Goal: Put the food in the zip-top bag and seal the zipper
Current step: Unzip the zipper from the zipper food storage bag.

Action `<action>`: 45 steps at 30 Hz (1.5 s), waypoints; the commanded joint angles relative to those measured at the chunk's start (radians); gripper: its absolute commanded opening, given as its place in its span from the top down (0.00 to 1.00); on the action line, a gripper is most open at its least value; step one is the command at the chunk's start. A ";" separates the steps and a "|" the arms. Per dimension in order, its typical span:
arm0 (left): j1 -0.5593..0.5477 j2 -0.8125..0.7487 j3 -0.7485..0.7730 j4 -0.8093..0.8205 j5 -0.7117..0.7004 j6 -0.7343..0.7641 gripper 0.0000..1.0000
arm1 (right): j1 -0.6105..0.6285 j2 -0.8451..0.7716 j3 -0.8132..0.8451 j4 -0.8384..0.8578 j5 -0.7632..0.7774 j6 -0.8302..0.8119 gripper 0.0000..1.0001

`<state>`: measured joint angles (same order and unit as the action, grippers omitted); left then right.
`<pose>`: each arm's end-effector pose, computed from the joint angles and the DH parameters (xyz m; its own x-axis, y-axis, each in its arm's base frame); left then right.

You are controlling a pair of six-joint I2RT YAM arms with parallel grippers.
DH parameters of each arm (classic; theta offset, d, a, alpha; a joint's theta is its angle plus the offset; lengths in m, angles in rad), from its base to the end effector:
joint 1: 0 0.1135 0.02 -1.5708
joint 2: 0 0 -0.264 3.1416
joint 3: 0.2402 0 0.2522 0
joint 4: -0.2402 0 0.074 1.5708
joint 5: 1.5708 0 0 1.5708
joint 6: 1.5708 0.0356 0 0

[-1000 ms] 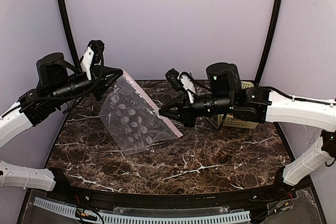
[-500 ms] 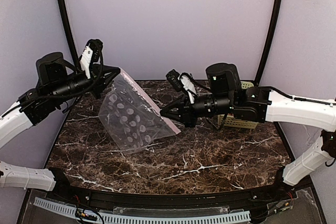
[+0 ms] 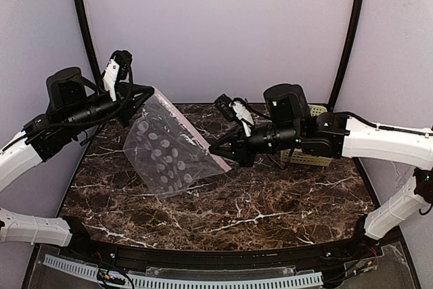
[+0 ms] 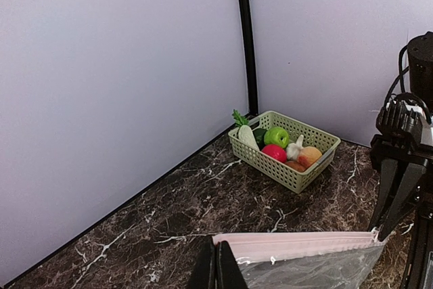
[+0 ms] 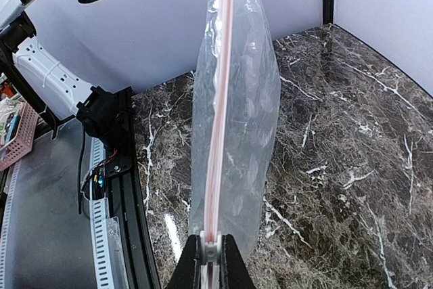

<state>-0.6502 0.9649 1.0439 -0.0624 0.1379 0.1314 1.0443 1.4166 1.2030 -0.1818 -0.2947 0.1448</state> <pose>0.1708 -0.1361 0.4115 0.1060 0.0824 -0.9909 0.7012 0.7004 0.1333 0.1575 0.2916 0.3395 -0.3303 -0.2936 -0.8970 -0.9240 0.2946 0.2439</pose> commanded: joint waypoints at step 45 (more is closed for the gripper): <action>0.047 -0.011 0.020 -0.003 -0.077 -0.010 0.99 | -0.006 -0.059 -0.115 -0.154 -0.017 0.075 1.00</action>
<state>-0.6243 0.9668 1.0439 -0.1062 0.1139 0.1299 1.0443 1.3811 1.1198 -0.2413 -0.2951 0.2047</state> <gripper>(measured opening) 0.010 0.058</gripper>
